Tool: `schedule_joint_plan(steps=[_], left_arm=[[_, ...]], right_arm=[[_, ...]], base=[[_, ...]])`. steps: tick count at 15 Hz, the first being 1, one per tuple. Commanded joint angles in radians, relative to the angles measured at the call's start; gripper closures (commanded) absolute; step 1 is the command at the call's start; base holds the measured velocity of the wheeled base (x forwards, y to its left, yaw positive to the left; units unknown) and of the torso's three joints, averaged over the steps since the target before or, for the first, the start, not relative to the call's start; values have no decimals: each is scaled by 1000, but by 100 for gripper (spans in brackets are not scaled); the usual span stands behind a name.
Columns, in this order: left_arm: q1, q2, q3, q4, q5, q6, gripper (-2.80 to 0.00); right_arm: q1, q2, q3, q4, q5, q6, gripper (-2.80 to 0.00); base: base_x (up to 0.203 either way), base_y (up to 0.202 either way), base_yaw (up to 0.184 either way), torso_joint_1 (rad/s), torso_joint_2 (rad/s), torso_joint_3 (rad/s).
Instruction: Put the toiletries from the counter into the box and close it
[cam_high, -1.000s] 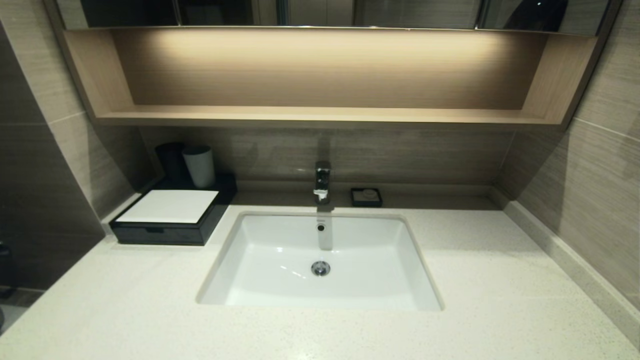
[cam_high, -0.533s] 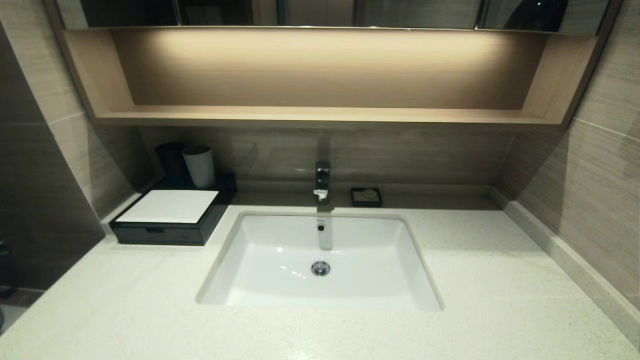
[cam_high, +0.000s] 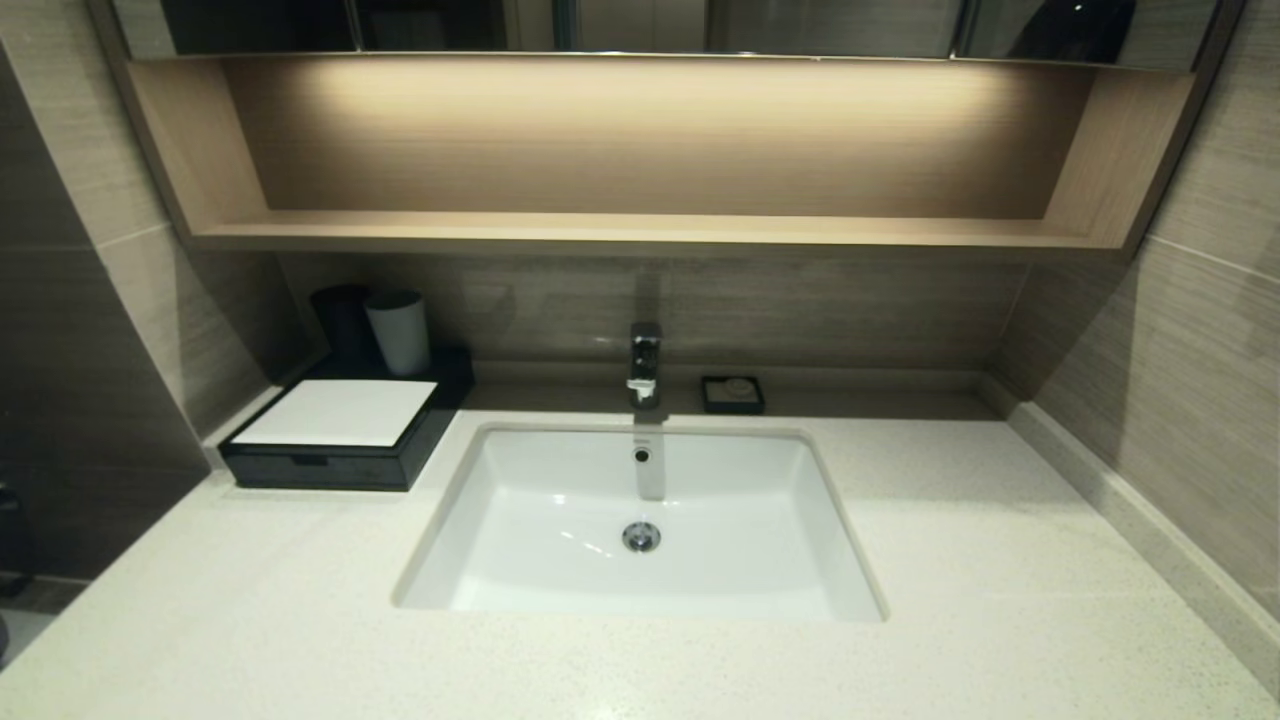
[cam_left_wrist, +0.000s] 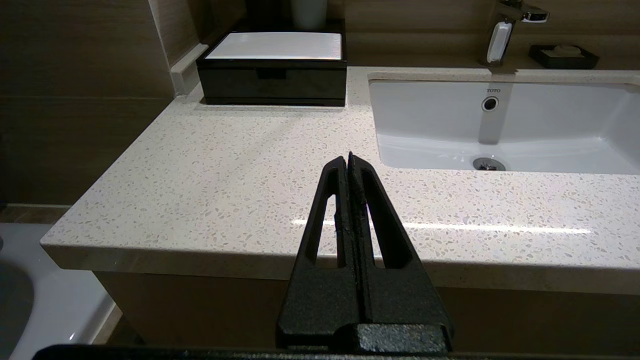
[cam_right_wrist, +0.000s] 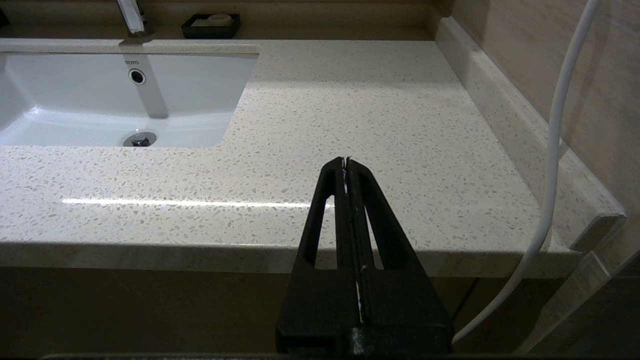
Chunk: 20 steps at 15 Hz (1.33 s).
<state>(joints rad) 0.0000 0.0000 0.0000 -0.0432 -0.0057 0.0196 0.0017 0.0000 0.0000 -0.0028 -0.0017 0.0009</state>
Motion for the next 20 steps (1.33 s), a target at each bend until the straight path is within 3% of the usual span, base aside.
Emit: schedule_joint_plan(steps=[1, 20], left_arm=[[0, 2, 20, -1, 0, 0, 0], [0, 2, 20, -1, 0, 0, 0]], right_arm=[[0, -1, 2, 0, 0, 1, 0], [0, -2, 2, 0, 0, -1, 0]], base=[[0, 0, 0, 0, 0, 0], [0, 0, 0, 0, 0, 0]])
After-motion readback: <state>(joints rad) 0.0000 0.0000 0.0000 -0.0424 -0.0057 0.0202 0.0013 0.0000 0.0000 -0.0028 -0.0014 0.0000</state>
